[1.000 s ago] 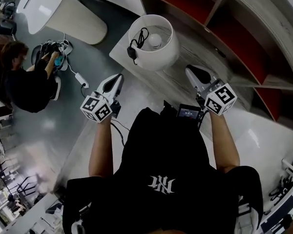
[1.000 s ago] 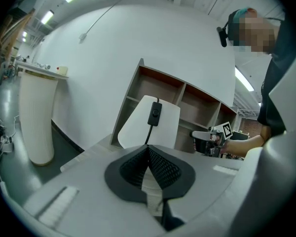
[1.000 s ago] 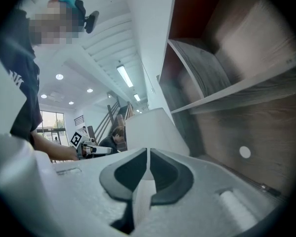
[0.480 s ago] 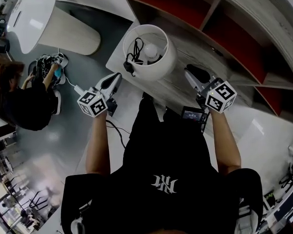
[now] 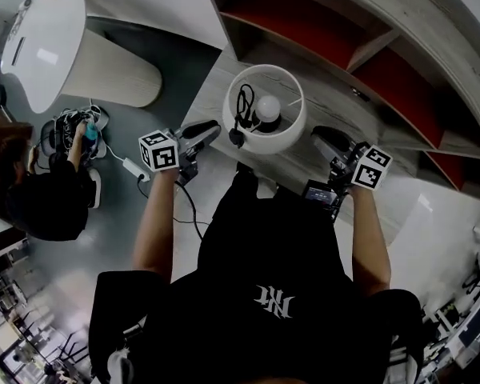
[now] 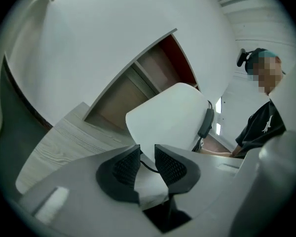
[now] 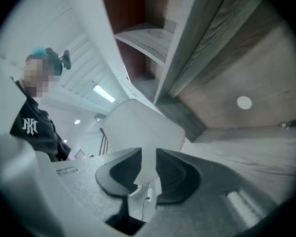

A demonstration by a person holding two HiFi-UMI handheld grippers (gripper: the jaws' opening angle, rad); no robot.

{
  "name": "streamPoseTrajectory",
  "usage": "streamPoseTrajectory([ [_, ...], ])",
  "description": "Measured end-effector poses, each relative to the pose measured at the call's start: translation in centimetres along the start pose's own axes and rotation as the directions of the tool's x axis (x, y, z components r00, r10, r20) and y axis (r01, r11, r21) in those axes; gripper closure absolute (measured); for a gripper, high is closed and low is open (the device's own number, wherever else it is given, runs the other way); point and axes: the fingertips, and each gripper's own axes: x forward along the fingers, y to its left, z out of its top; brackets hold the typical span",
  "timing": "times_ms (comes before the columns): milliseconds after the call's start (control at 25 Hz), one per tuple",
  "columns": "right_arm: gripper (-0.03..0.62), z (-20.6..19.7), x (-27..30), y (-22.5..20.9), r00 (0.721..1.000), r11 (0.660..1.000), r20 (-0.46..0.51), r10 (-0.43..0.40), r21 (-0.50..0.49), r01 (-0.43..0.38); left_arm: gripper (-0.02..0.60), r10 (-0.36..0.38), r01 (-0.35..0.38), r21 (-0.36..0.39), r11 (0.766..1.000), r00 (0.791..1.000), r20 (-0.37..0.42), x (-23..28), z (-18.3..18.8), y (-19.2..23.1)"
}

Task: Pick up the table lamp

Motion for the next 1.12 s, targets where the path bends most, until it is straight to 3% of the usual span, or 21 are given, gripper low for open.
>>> streamPoseTrajectory([
  [240, 0.482, -0.9, 0.8, -0.5, 0.999, 0.992, 0.047, -0.014, 0.125, 0.008, 0.436, -0.179, 0.174, -0.098, 0.980, 0.982, -0.053, 0.9, 0.8, 0.7],
  [480, 0.471, -2.2, 1.1, -1.2, 0.996, 0.968, 0.093, 0.011, 0.249, -0.034, 0.414, -0.324, 0.305, -0.182, 0.935, 0.943, -0.080, 1.6, 0.8, 0.6],
  [640, 0.471, -2.3, 1.5, -1.6, 0.991, 0.951, 0.131, 0.033, 0.301, -0.072, 0.392, -0.419, 0.396, -0.236, 0.888, 0.906, -0.057, 1.7, 1.2, 0.3],
  [760, 0.441, -2.5, 1.4, -2.3, 0.985, 0.933, 0.171, 0.025, 0.349, -0.085, 0.376, -0.448, 0.425, -0.258, 0.868, 0.893, -0.035, 1.9, 1.6, 0.3],
  [960, 0.407, -2.6, 1.9, -2.8, 0.979, 0.906, 0.199, 0.038, 0.407, -0.118, 0.367, -0.457, 0.433, -0.282, 0.856, 0.889, -0.019, 2.2, 1.6, 0.7],
  [1120, 0.398, -2.8, 1.9, -3.1, 0.971, 0.879, 0.232, 0.062, 0.448, -0.164, 0.323, -0.477, 0.457, -0.304, 0.836, 0.879, 0.010, 2.2, 1.3, 0.6],
])
